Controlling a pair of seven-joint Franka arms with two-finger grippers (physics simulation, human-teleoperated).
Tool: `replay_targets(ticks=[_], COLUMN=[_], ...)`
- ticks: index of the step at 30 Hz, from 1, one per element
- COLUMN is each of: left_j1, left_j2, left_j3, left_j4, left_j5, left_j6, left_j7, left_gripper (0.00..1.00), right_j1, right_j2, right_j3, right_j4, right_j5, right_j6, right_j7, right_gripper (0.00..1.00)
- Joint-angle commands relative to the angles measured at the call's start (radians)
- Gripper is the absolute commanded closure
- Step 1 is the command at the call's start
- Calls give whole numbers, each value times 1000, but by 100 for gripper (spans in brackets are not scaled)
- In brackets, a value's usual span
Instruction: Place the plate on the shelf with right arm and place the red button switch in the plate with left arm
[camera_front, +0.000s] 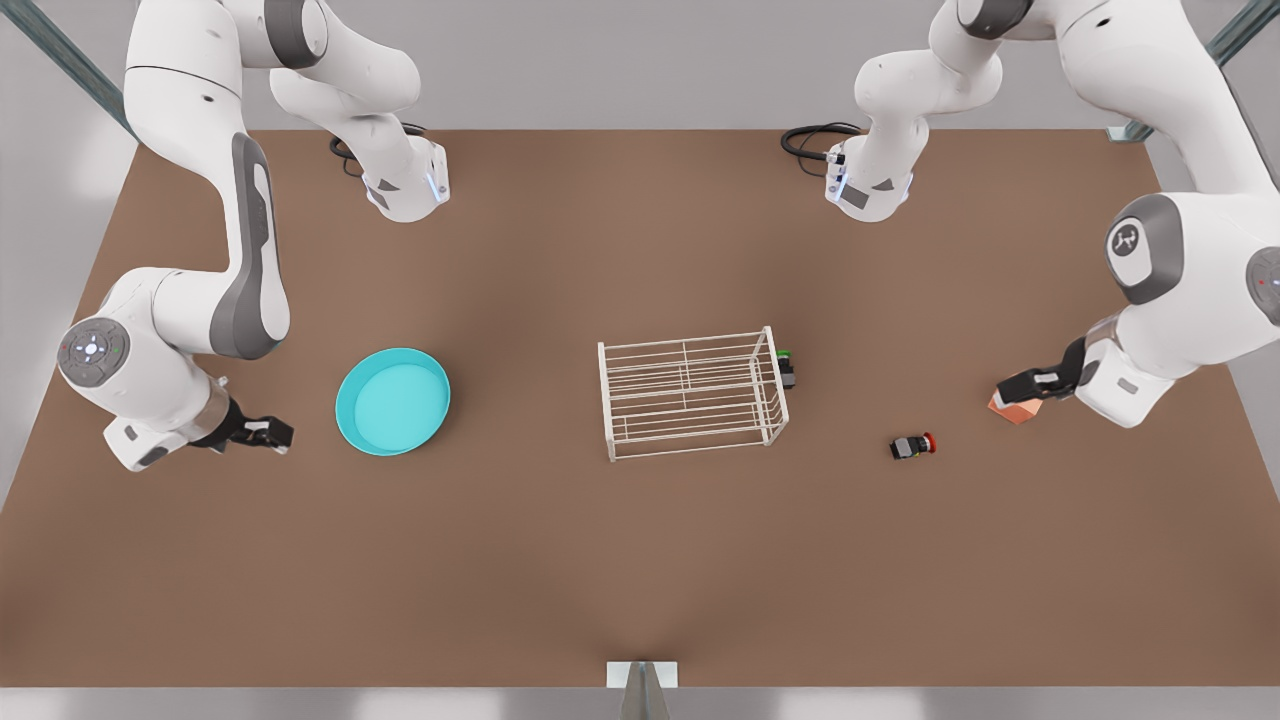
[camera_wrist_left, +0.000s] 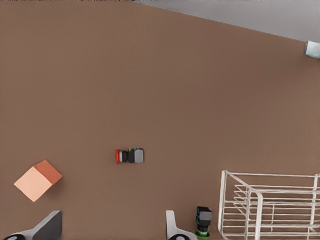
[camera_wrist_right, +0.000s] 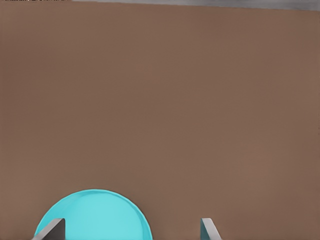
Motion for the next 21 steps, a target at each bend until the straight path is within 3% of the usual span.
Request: replay_targets(ticks=[1, 12, 14, 18, 21], left_j1=[-6, -6, -4, 8, 5], left_j2=[0, -6, -6, -13, -10], left_j3=[-2, -5, -3, 11, 11], left_j4=[1, -54, -52, -26, -25], left_j5=[-1, 27, 30, 42, 47], left_j6=[27, -25, -30, -93, -103], left_j7=[12, -111, -106, -102, -103], left_gripper=[0, 0, 0, 0, 0], right_j1=[1, -1, -44, -99, -196], right_j2=[-1, 92, 174, 131, 131], right_j3=[0, 11, 10, 14, 109], right_j4=[1, 8, 10, -127, -165], right_j5=[-2, 14, 90, 152, 173], right_j6=[31, -245, -245, -76, -15], right_j7=[-23, -94, -238, -325, -377], right_gripper=[0, 0, 0, 0, 0])
